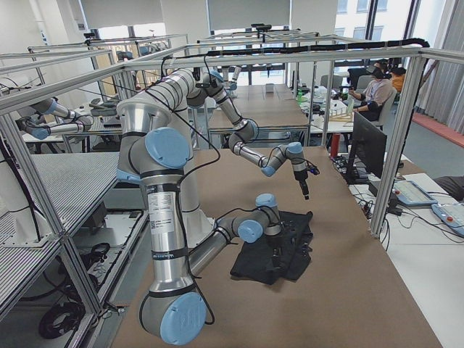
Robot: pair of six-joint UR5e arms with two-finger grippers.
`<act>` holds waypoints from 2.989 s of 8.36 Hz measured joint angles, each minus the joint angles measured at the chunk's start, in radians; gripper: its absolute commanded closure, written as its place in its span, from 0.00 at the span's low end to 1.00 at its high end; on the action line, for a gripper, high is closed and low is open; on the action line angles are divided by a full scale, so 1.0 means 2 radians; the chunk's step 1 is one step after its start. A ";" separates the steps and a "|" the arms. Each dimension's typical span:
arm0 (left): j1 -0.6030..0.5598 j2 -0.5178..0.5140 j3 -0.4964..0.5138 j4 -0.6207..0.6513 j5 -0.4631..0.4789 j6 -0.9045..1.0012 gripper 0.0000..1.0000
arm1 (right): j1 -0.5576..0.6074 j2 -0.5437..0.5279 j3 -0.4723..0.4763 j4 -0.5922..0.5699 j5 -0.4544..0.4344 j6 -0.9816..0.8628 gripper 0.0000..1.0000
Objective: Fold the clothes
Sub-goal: 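Open both grippers and raise them off the folded shirt, then grasp the folded shirt's side edge with the left gripper and pull outward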
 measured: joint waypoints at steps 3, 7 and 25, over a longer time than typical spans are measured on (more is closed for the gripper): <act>0.011 0.100 -0.063 -0.057 -0.036 0.039 0.06 | -0.004 -0.002 0.008 0.000 0.002 -0.001 0.06; 0.085 0.214 -0.137 -0.123 -0.041 0.037 0.12 | -0.005 -0.002 0.010 0.000 -0.001 0.000 0.06; -0.011 0.064 0.081 -0.163 -0.014 0.086 1.00 | -0.006 -0.002 0.010 0.000 0.000 0.001 0.06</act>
